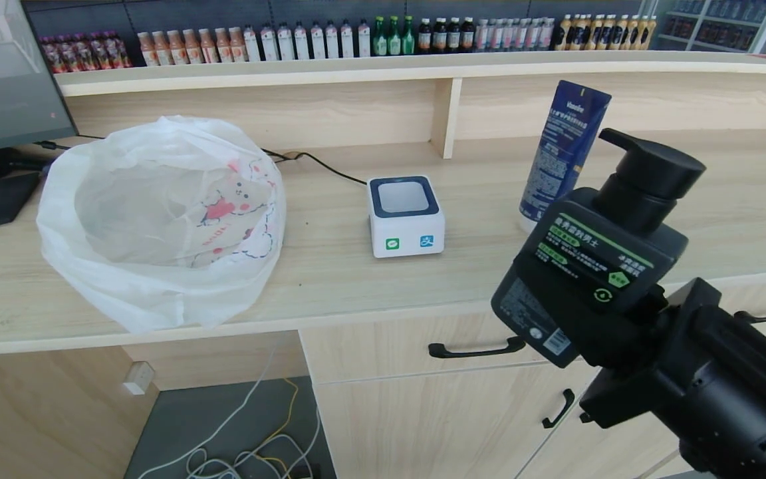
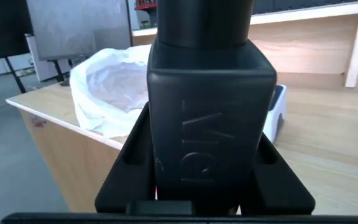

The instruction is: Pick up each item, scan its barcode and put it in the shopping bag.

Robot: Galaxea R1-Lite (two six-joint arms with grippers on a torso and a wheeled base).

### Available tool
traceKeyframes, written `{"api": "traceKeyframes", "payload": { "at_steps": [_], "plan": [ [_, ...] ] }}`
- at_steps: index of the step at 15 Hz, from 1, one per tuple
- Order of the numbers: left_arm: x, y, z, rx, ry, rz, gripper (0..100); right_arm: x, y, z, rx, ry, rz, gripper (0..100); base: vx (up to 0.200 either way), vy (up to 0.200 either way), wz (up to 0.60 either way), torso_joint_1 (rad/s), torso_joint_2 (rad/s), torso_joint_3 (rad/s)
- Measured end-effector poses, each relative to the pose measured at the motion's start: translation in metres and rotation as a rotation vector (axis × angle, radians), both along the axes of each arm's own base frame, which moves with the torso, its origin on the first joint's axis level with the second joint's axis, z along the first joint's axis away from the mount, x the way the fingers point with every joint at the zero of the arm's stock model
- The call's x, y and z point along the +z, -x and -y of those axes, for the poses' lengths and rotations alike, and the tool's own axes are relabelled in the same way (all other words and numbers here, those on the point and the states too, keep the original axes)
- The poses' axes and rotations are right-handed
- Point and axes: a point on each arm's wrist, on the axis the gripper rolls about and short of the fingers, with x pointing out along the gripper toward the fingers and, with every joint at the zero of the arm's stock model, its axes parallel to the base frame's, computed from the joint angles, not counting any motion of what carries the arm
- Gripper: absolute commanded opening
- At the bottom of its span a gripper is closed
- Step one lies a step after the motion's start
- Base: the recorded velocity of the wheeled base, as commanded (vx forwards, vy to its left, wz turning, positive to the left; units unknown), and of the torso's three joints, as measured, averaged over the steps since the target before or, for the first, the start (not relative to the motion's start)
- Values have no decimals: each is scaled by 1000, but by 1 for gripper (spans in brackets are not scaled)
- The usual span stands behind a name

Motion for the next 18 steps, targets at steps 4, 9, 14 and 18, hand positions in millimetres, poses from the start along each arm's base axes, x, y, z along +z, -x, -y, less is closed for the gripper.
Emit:
{"api": "traceKeyframes", "payload": {
  "at_steps": [4,9,14,18],
  "plan": [
    [0,0,0,0,0,0,100,10,10,-17,147,-111,-47,0,0,0,0,0,0,0],
    [0,0,0,0,0,0,100,35,15,-45,318,-292,-103,0,0,0,0,0,0,0],
    [0,0,0,0,0,0,100,34,39,-62,473,-295,-131,0,0,0,0,0,0,0],
    [0,0,0,0,0,0,100,30,43,-69,502,-288,-152,0,0,0,0,0,0,0]
  ]
}}
